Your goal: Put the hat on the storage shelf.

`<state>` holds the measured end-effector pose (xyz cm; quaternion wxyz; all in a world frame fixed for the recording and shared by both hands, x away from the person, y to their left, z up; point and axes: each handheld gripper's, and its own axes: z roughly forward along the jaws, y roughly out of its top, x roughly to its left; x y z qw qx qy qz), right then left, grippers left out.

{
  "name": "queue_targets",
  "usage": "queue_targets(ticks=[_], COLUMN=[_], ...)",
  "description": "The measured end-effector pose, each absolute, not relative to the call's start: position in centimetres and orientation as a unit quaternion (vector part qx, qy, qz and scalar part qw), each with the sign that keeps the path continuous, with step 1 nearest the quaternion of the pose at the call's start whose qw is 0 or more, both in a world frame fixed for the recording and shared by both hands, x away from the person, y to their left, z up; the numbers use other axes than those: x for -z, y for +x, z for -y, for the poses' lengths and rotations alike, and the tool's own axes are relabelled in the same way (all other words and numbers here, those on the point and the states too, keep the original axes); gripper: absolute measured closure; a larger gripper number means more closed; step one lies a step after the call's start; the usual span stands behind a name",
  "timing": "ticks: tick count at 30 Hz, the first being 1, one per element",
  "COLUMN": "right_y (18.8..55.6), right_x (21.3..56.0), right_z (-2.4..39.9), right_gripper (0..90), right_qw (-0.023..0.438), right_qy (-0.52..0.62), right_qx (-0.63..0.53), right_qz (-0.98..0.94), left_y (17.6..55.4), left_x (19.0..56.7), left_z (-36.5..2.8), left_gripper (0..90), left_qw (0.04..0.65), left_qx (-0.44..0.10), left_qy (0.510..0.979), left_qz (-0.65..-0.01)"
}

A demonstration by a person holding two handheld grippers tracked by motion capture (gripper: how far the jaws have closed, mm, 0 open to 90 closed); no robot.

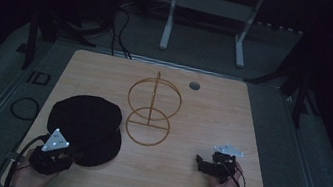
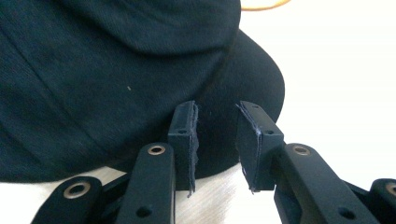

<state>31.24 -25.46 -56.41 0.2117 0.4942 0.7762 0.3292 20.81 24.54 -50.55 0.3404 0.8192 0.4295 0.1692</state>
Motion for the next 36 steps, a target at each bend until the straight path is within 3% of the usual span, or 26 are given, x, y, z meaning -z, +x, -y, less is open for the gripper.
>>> queue_targets(ticks=[15,27,36], right_y=[31.2,31.2,31.2], right_x=[56.4,56.4,56.4], right_z=[25.5,25.5,25.5], right_gripper=[12.4,12.4,12.4], right_qw=[0.212,0.212,0.212], right_qy=[0.494,0.494,0.494], right_qx=[-0.329,-0.329,-0.329], right_qz=[-0.776,-0.776,-0.776], left_y=[22.8,24.7,26.1], left_x=[49.0,48.5,48.3], left_z=[-25.7,-24.0,-22.6], left_gripper=[67.3,54.1,52.7], left_qw=[0.326,0.295,0.278], left_qx=[-0.161,-0.142,-0.143], left_qy=[0.841,0.871,0.884], left_qz=[-0.4,-0.367,-0.347])
